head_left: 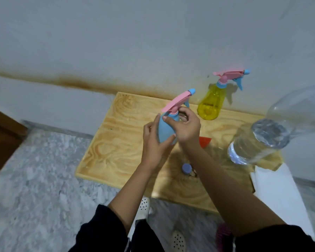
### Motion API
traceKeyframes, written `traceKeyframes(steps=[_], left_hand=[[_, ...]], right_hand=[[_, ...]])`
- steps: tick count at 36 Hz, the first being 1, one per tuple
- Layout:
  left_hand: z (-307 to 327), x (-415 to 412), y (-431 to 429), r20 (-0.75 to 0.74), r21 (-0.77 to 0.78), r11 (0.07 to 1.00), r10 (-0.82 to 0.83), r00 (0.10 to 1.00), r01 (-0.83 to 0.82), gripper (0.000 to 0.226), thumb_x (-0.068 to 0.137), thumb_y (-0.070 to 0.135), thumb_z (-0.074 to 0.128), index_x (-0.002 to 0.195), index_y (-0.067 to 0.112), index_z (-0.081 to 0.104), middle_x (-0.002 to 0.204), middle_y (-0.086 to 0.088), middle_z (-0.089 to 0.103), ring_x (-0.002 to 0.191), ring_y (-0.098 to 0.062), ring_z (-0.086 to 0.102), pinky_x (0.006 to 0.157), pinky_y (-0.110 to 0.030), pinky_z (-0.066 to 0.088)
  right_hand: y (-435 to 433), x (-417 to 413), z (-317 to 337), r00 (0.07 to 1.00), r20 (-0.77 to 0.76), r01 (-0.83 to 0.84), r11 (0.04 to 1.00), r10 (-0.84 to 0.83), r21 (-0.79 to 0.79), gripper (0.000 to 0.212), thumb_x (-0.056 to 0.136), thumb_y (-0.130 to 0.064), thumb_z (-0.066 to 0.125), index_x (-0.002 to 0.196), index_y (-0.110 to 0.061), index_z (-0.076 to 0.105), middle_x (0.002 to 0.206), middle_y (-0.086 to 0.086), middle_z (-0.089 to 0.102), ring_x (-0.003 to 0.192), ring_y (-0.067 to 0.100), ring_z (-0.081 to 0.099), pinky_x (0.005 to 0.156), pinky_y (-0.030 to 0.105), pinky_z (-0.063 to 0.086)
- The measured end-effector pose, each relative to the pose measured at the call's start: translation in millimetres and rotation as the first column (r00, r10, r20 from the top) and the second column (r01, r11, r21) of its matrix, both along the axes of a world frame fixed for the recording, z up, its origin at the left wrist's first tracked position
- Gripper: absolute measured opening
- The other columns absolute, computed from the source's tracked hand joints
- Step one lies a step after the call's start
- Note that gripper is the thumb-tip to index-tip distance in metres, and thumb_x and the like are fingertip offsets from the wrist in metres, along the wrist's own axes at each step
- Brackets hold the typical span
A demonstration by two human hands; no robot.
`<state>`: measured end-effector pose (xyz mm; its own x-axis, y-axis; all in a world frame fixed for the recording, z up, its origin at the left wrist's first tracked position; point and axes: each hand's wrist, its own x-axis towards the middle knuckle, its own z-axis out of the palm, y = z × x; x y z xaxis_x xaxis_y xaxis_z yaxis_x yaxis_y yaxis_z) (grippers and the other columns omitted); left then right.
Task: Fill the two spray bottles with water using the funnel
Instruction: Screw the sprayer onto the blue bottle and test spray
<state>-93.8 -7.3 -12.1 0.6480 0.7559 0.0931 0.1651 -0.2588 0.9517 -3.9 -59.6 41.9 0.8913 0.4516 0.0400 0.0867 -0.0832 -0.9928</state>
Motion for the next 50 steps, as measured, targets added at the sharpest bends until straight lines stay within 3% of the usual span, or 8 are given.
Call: traceKeyframes(steps=[5,13,19,22,26,33,45,50], left_hand=[[-6,45,35,-0.014,0.054,0.993,-0.106,0.994,0.106,0.073,0.082,0.010,0.071,0.144,0.021,0.034,0.122,-0.003,0.044,0.112,-0.009,0.047,0.094,-0.025,0.045],[-23,107,97,-0.047,0.020,0.935,-0.352,0.935,0.353,0.065,0.082,0.013,0.067,0.137,0.025,0.034,0.128,0.008,0.045,0.116,-0.004,0.045,0.090,-0.005,0.038],[-25,136,122,-0.040,-0.074,0.892,-0.449,0.893,0.446,0.065,0.078,0.025,0.061,0.139,0.017,0.039,0.129,-0.008,0.055,0.114,-0.018,0.056,0.093,-0.030,0.050],[-28,141,127,-0.038,-0.116,0.889,-0.449,0.893,0.442,0.069,0.077,0.036,0.063,0.138,0.026,0.034,0.130,-0.009,0.055,0.115,-0.022,0.057,0.092,-0.031,0.050],[-34,145,136,-0.066,-0.031,0.880,-0.475,0.878,0.474,0.072,0.078,0.051,0.061,0.140,0.025,0.037,0.135,-0.008,0.052,0.120,-0.022,0.053,0.095,-0.051,0.047],[-37,148,145,-0.104,0.070,0.879,-0.465,0.879,0.473,0.077,0.072,0.054,0.059,0.138,0.018,0.042,0.123,-0.009,0.044,0.113,-0.027,0.051,0.095,-0.050,0.047],[-36,145,152,-0.079,0.103,0.857,-0.498,0.863,0.504,0.075,0.073,0.049,0.063,0.135,0.009,0.048,0.132,-0.008,0.048,0.119,-0.021,0.050,0.098,-0.042,0.048],[-35,142,149,-0.103,0.124,0.861,-0.482,0.870,0.492,0.077,0.073,0.050,0.062,0.134,0.005,0.048,0.119,-0.005,0.041,0.112,-0.025,0.051,0.095,-0.039,0.049]], right_hand=[[28,29,-8,0.979,0.030,0.204,0.978,-0.202,-0.044,0.031,0.068,-0.019,0.083,0.093,-0.016,0.064,0.094,-0.001,0.068,0.091,0.017,0.064,0.084,0.034,0.052],[74,74,-25,0.892,-0.062,0.449,0.894,-0.449,-0.015,0.033,0.070,-0.014,0.081,0.097,-0.012,0.063,0.089,-0.006,0.063,0.075,-0.008,0.056,0.072,0.008,0.045],[96,97,-31,0.864,-0.009,0.503,0.864,-0.503,-0.012,0.032,0.069,-0.011,0.081,0.093,-0.018,0.061,0.090,-0.001,0.064,0.082,0.008,0.057,0.071,0.006,0.042],[99,104,-30,0.891,0.035,0.453,0.891,-0.452,-0.038,0.032,0.071,-0.013,0.080,0.093,-0.021,0.059,0.092,-0.002,0.063,0.080,0.004,0.056,0.069,0.002,0.039],[90,107,-34,0.922,0.102,0.383,0.919,-0.373,-0.095,0.037,0.073,-0.008,0.077,0.107,-0.009,0.063,0.102,0.001,0.064,0.092,0.009,0.058,0.074,-0.001,0.037],[81,103,-41,0.924,0.211,0.358,0.918,-0.320,-0.171,0.052,0.066,-0.025,0.073,0.114,-0.010,0.061,0.111,0.002,0.064,0.103,0.011,0.057,0.087,0.042,0.052],[78,101,-55,0.898,0.251,0.413,0.891,-0.363,-0.189,0.052,0.067,-0.030,0.076,0.114,-0.012,0.061,0.110,0.005,0.062,0.100,0.020,0.060,0.079,0.044,0.055],[78,102,-58,0.900,0.263,0.402,0.894,-0.347,-0.195,0.053,0.068,-0.027,0.077,0.115,-0.009,0.060,0.110,0.008,0.062,0.099,0.023,0.060,0.082,0.045,0.054]])
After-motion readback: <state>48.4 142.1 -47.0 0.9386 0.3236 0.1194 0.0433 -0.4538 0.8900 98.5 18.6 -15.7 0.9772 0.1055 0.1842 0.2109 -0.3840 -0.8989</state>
